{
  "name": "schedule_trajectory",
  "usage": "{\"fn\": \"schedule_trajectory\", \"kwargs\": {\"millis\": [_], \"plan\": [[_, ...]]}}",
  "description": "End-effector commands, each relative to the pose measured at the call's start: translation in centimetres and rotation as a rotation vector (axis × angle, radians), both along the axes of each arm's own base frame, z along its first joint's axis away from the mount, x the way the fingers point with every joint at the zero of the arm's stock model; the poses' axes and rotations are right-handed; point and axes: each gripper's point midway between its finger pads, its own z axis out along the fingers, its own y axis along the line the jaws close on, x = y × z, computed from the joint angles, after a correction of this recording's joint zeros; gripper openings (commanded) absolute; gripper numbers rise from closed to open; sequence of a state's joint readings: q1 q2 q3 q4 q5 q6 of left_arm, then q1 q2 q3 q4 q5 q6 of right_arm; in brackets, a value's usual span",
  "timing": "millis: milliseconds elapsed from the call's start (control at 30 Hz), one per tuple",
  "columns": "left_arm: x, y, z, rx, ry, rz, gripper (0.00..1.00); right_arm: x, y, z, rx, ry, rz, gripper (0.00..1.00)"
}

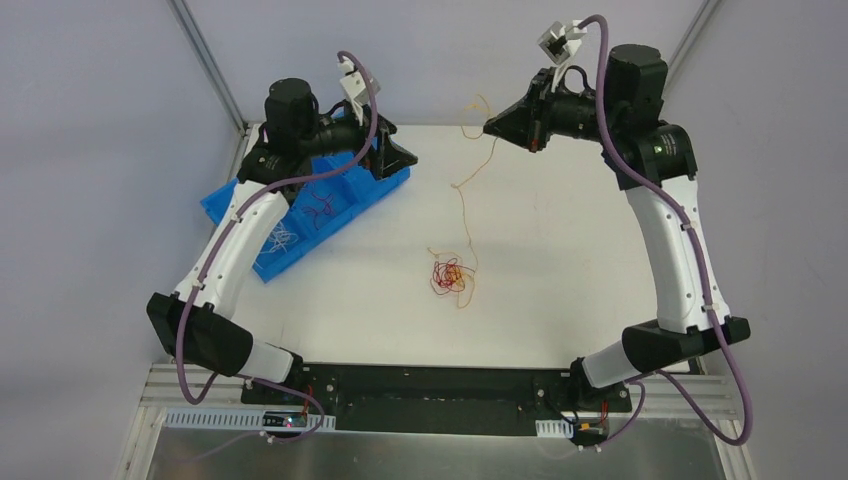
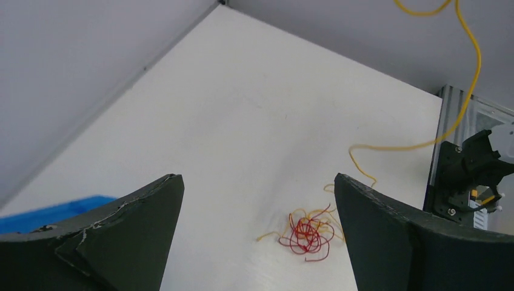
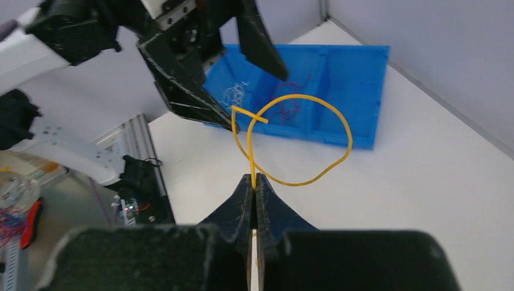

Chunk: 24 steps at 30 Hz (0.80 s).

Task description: Untangle the cables

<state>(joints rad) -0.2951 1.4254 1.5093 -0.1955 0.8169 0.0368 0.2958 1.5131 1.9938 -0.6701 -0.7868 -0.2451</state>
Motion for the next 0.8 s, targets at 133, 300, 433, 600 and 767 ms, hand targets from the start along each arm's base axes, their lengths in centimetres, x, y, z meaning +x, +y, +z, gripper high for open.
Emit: {"fn": "schedule_trajectory", "kwargs": {"millis": [133,300,433,600,767], "plan": [[-5.8,-6.0,4.6,-0.106,-0.158,-0.308,0.99,-2.2,3.8,5.0,0.173,0.012,0.133,0.0],[-8.6,-8.7,-1.9,-0.109,-0.062,-0.384,0.99,-2.2,3.7,7.6,0.23,-0.031,0.102,0.0],[-8.8,-10.1,-6.4,-0.089,-0.089,-0.403,0.99,-2.4,3.6,9.5,0.28,-0.053,0.09,0.0],[-9.0,-13.1,-9.3,-0.113,-0.038,-0.431,0.99,-2.2,3.3,10.3,0.3,-0.071,0.054,0.0],[-8.1,-14.9,-11.9,-0.125,-0.042,-0.377,0.89,-1.6,2.8,10.2,0.291,-0.085,0.008,0.0]]}}
